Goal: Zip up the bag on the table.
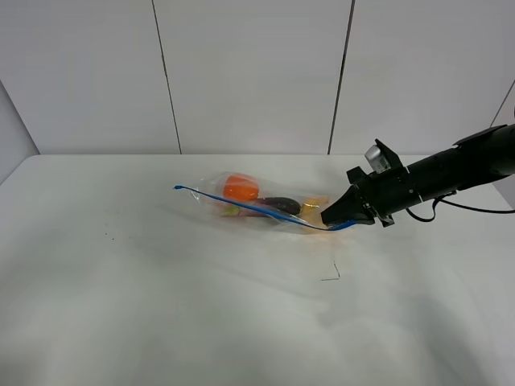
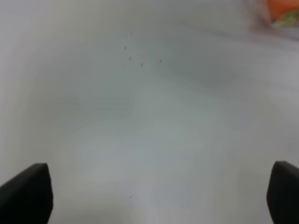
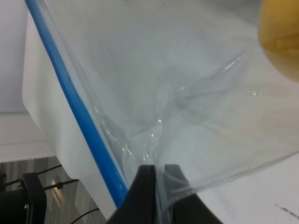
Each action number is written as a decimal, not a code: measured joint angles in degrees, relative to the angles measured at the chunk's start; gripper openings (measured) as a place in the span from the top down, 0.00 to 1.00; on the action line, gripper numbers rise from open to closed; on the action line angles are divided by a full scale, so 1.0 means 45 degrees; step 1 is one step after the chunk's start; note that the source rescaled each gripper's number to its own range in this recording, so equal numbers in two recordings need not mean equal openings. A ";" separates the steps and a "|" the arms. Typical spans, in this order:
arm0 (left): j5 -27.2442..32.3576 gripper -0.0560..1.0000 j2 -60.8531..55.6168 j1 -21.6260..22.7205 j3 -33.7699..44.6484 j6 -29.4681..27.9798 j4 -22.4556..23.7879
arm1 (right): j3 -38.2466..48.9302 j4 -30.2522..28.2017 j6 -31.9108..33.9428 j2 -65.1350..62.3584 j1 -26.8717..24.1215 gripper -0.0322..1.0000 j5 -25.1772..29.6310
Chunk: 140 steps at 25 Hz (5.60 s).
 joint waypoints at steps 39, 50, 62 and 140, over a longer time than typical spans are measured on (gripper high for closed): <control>0.0141 0.01 -0.1517 0.0000 0.0997 -0.0127 0.0147 | 0.0000 0.0055 -0.0095 0.0000 0.0000 0.91 -0.0011; 0.0141 0.01 -0.1517 0.0000 0.0997 -0.0127 0.0147 | 0.0000 0.0106 -0.0153 0.0000 0.0000 0.01 -0.0413; 0.0141 0.00 -0.1517 0.0000 0.0997 -0.0127 0.0147 | -0.0503 -0.0905 0.0113 -0.0016 0.0000 0.00 -0.0869; 0.0141 0.00 -0.1517 0.0000 0.0997 -0.0127 0.0158 | 0.6643 -1.4980 1.0627 -2.5292 0.0000 0.00 -0.0893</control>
